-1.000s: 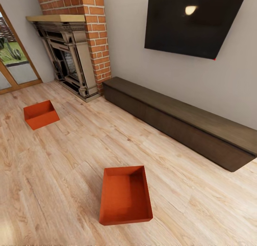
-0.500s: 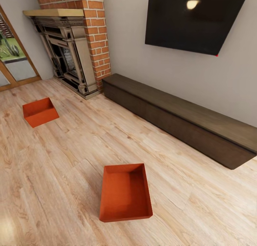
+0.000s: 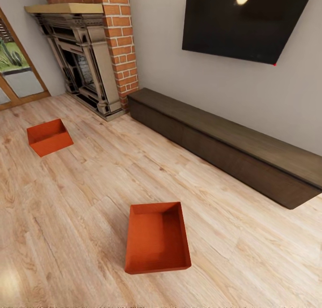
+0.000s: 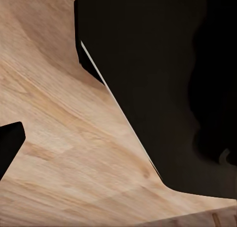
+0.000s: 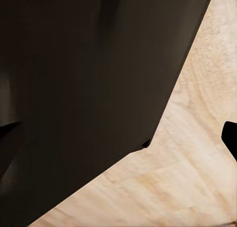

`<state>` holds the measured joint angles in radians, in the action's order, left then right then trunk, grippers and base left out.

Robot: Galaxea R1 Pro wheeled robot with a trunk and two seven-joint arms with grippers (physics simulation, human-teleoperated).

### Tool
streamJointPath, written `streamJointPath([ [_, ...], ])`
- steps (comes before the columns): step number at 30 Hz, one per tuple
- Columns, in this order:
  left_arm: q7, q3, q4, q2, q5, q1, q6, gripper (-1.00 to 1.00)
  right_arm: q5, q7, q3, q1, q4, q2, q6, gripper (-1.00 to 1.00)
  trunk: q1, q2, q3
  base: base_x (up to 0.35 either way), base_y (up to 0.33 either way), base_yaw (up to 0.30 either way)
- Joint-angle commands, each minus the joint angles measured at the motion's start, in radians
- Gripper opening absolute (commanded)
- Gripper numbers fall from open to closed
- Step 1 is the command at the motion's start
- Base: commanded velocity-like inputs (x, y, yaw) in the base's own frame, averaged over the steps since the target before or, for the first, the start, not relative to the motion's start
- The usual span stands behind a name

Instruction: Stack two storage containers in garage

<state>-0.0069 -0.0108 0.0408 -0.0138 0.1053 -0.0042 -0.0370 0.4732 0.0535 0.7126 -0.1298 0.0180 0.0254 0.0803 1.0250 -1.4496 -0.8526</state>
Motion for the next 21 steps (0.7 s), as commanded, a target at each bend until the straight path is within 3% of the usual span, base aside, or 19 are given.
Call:
streamJointPath([
  [1,-0.001,0.0,-0.001,0.0,0.01,0.0,-0.003,1.0,0.009,0.002,0.008,-0.001,0.002,0.001,0.004,1.0,0.0,0.0,-0.002,0.0,0.0,0.0],
  [21,-0.001,0.0,-0.001,0.0,0.01,0.0,-0.003,1.0,0.008,0.002,0.008,-0.001,0.002,0.001,0.004,1.0,0.0,0.0,-0.034,0.0,0.0,0.0],
])
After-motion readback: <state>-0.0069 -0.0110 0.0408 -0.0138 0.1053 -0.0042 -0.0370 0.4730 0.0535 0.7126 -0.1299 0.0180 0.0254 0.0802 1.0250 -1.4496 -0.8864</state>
